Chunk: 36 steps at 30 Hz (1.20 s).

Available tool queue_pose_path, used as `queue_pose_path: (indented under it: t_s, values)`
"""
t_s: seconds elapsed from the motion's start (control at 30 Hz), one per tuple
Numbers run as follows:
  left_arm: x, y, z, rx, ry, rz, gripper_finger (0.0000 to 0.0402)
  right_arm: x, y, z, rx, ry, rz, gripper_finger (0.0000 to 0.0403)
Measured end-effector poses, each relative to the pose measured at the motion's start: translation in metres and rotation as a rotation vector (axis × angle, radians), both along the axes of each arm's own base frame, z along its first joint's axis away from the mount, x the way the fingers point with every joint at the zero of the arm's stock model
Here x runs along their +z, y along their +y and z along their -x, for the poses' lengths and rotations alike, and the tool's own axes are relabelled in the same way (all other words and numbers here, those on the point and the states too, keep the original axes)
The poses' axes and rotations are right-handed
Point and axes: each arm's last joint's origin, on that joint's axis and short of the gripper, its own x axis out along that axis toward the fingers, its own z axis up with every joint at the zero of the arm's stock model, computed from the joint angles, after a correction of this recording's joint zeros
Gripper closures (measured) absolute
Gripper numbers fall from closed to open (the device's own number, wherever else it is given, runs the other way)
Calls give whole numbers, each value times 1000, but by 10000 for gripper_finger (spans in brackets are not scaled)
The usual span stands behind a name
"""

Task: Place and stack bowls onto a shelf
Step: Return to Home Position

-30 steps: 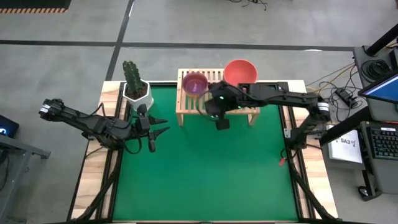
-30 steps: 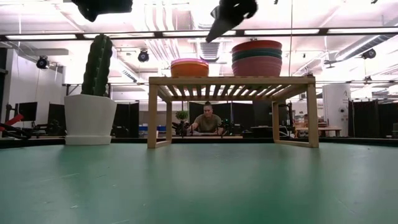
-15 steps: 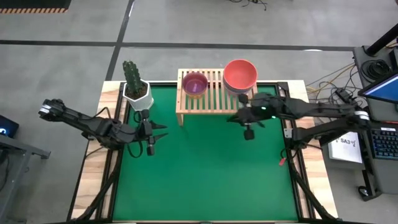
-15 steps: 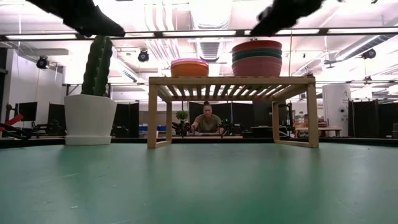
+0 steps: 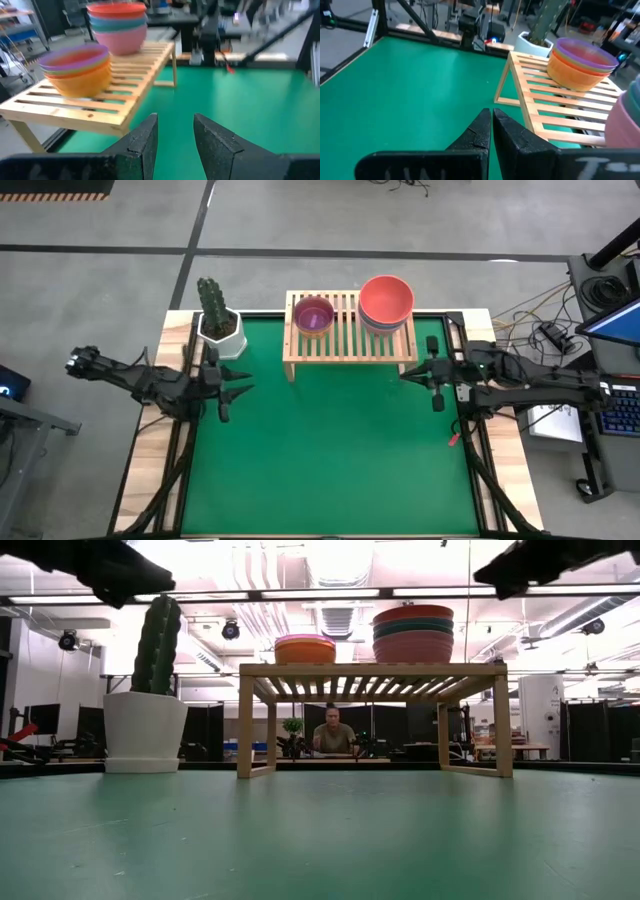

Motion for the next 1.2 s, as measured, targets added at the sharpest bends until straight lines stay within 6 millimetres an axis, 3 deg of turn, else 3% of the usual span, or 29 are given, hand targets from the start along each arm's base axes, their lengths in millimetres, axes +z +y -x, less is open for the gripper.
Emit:
queue_pose_path:
  t_s: [0.17, 0.47, 0.73, 0.87, 1.2]
  values:
    - [-11, 8, 20, 41, -99, 35, 293, -3, 5, 30, 0, -121, 18, 394]
    - [-37, 17, 44, 55, -243, 101, 293, -12, 8, 53, 14, -247, 1, 394]
    - [-54, 16, 40, 74, -275, 114, 293, -15, 12, 70, 39, -388, -18, 394]
    - [-63, 14, 36, 73, -286, 117, 293, -25, 13, 73, 69, -472, -33, 394]
    - [-89, 12, 29, 72, -330, 159, 293, -76, 9, 44, 79, -487, -78, 394]
